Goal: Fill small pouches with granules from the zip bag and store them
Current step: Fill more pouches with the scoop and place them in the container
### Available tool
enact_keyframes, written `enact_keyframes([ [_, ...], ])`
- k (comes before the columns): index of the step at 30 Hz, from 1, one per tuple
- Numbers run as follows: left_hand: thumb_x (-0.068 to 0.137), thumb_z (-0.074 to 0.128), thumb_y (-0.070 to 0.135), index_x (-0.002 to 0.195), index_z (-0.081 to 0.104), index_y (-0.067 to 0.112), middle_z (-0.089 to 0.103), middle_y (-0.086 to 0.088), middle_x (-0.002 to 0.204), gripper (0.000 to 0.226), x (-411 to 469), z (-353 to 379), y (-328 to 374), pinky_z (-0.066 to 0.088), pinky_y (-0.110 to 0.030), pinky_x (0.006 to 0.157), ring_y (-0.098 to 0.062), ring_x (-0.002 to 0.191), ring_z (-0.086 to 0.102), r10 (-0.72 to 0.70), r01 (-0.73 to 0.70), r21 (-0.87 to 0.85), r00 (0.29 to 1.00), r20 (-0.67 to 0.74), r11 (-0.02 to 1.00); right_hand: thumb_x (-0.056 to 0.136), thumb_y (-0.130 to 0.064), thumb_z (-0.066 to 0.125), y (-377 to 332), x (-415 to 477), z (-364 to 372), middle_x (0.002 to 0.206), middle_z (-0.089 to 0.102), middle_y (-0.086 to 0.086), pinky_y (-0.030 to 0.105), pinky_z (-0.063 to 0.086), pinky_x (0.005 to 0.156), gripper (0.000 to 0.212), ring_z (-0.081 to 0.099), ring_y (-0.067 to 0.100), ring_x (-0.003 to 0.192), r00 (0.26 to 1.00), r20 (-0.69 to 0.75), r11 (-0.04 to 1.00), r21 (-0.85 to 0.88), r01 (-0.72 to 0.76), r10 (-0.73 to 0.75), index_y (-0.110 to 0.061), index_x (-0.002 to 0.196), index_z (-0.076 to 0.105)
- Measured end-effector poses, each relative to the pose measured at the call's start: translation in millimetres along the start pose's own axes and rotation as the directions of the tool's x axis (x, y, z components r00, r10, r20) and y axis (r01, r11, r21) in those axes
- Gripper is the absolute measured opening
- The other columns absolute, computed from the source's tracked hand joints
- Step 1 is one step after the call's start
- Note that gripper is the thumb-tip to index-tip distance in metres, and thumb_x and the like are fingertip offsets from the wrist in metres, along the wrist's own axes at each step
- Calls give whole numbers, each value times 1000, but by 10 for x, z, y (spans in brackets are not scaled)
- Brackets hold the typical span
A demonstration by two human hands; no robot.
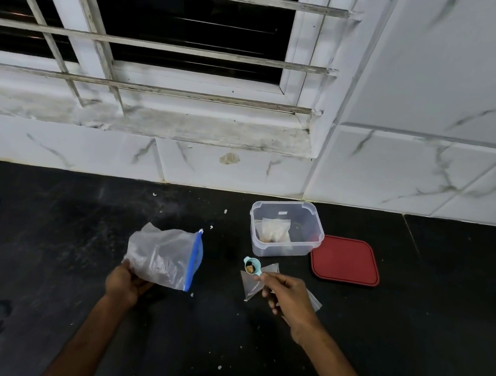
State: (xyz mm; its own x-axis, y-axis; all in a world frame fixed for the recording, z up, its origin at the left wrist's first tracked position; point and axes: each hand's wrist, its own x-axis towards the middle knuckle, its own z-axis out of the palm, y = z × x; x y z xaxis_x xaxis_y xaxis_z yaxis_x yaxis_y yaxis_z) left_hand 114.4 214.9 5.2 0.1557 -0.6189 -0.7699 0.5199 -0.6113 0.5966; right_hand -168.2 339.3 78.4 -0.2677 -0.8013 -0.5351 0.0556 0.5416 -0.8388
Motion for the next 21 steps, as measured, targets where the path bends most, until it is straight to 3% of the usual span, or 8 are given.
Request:
enact_keyframes([
  [3,101,45,41,127,52,13,60,-13,121,39,62,-23,94,50,-55,95,-34,108,60,164,-138,183,977,-138,973,92,-28,61,22,9,-58,71,63,0,19,40,51,16,49,9,59,1000,-13,1000,4,15,-15,-21,93,75],
  [5,97,54,39,128,48,15,59,-13,127,40,2,-48,105,49,-51,97,-31,113,59,438,-324,353,843,-314,878,91,-29,61,46,15,-87,72,63,1,20,41,52,16,50,9,60,999,-26,1000,1,19,-19,-23,92,76],
  [6,96,56,35,127,47,17,59,-11,127,37,-136,17,89,48,-49,98,-27,114,59,597,-459,417,741,-308,785,91,-29,62,66,25,-117,72,63,1,21,41,53,15,50,10,59,999,-36,1000,10,16,-16,-24,91,76],
  [8,98,55,30,119,50,18,62,-7,114,25,-521,234,-48,51,-43,90,-22,104,61,788,-653,513,610,-79,557,92,-28,62,103,35,-177,72,63,1,22,42,53,15,50,10,59,998,-59,999,37,3,-1,-23,92,76],
  [11,100,47,40,93,57,19,63,4,80,25,-969,708,-459,50,-32,69,-16,77,63,691,-718,635,613,382,286,92,-25,61,147,41,-282,75,65,3,19,43,53,14,52,9,60,993,-115,999,35,-16,19,-20,93,74],
  [14,95,43,57,93,56,29,62,7,75,31,-1014,1148,-931,50,-21,60,-4,68,62,404,-709,705,644,650,-5,92,-25,61,169,26,-400,76,66,2,21,44,55,13,53,10,63,985,-170,1000,-6,-16,15,-21,93,73],
  [17,91,44,66,104,54,27,66,8,93,42,-882,1424,-1268,55,-29,73,-7,81,65,240,-661,713,672,701,-232,92,-24,61,181,4,-554,75,66,1,21,44,55,13,54,10,64,980,-199,1000,5,2,-1,-21,93,73],
  [21,89,42,69,117,50,13,65,-7,112,63,-815,1645,-1417,48,-33,76,-24,98,66,220,-546,703,696,683,-455,91,-22,63,216,17,-728,69,64,1,19,41,50,12,51,9,58,973,-233,998,61,17,-3,-21,90,75],
])
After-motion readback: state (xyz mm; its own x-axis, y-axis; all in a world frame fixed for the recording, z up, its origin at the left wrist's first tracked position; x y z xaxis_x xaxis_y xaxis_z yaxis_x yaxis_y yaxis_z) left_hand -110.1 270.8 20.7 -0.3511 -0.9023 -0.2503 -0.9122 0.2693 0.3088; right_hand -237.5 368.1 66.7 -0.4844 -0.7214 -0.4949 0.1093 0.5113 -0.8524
